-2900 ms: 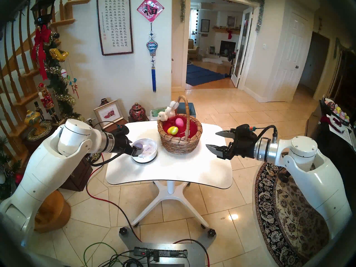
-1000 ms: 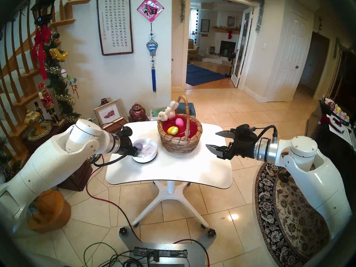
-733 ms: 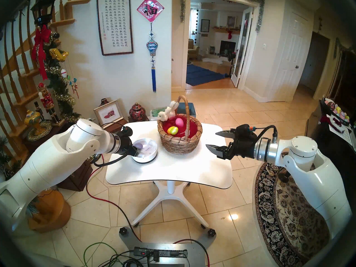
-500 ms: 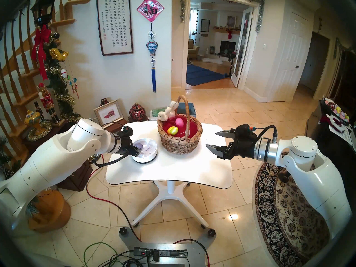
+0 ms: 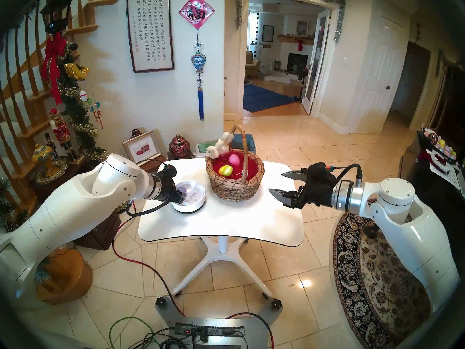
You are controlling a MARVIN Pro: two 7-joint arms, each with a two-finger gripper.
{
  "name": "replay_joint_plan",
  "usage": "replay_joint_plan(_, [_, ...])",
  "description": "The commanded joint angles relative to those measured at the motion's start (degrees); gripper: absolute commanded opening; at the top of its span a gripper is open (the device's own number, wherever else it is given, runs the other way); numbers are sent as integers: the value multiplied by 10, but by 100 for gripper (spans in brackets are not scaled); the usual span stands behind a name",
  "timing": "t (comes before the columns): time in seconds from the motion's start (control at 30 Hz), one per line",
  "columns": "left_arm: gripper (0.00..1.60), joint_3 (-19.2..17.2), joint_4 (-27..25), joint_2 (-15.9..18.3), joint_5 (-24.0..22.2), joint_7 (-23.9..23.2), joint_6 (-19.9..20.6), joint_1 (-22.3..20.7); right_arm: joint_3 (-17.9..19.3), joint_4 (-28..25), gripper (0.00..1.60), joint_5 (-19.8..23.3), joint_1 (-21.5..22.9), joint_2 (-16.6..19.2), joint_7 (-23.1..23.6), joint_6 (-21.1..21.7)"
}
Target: Put easter egg into basket
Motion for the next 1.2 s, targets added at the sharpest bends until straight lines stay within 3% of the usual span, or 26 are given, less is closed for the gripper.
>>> replay_joint_plan(0.0, [120, 4, -6, 0, 5, 3, -2, -20, 3, -1, 160, -1, 0, 2, 0, -1])
replay_joint_plan(1.17, [120, 27, 10, -11, 1, 27, -2, -27, 3, -1, 160, 0, 0, 3, 0, -2])
